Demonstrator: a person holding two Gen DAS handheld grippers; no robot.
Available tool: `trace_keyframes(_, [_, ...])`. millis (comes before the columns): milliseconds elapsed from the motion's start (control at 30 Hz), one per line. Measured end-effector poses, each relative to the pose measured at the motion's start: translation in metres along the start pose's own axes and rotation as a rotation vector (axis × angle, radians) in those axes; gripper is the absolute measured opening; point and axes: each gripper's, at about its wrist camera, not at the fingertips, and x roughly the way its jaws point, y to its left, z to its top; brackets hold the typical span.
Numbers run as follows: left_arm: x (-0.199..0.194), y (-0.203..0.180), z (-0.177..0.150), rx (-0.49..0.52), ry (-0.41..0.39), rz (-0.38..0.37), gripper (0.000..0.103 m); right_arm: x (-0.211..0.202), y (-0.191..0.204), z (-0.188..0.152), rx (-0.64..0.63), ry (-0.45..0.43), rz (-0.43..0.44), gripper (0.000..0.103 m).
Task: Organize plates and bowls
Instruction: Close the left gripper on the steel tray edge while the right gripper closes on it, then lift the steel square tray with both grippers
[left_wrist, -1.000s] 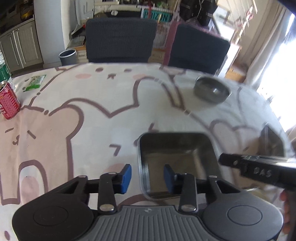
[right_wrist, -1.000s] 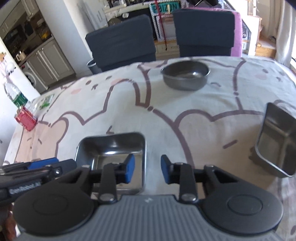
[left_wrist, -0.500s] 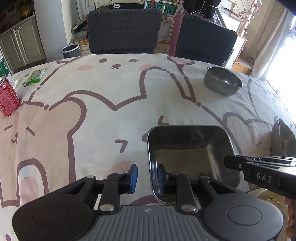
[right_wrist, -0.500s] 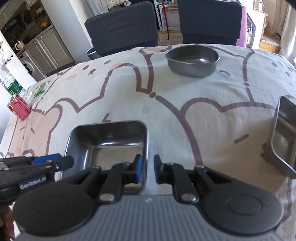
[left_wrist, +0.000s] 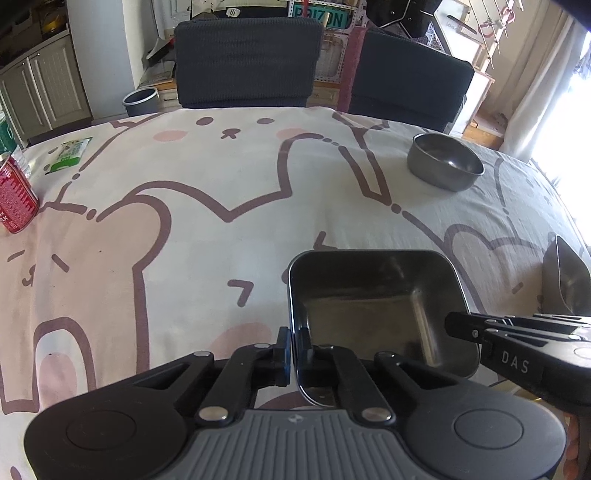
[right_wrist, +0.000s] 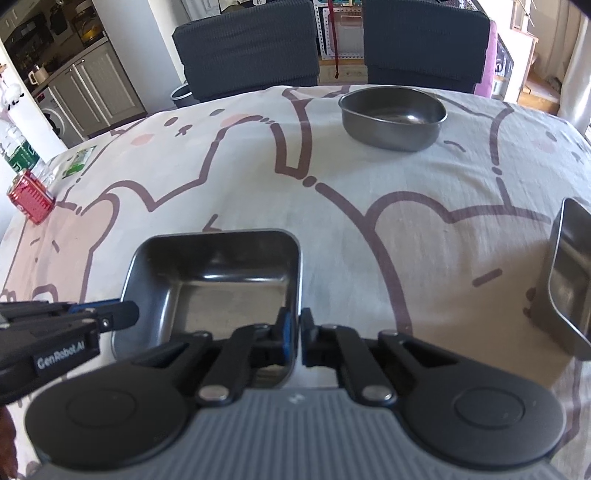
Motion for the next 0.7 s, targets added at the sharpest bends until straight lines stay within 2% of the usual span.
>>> trace_keyframes(200, [-0.022, 0.007, 0.003, -0.013, -0.04, -0.004, 0.002, -0.014, 0.004, 0.001, 0.001, -0.038, 0.024, 0.005])
trace_keyframes(333, [-0.05, 0.017, 0.002, -0.012, -0.095, -0.006, 0.002, -0.034, 0.01, 0.001, 0.009, -0.079, 0.075, 0.005])
trace_keyframes(533, [-0.094, 0.036, -0.011, -0.022, -0.17, -0.022, 0.002, -0.065, 0.028, -0.01, -0.018, -0.122, 0.138, 0.005])
trace_keyframes(700, [-0.114, 0.053, -0.029, -0.024, -0.178, -0.005, 0.002, -0.082, 0.049, -0.025, -0.039, -0.121, 0.179, 0.006])
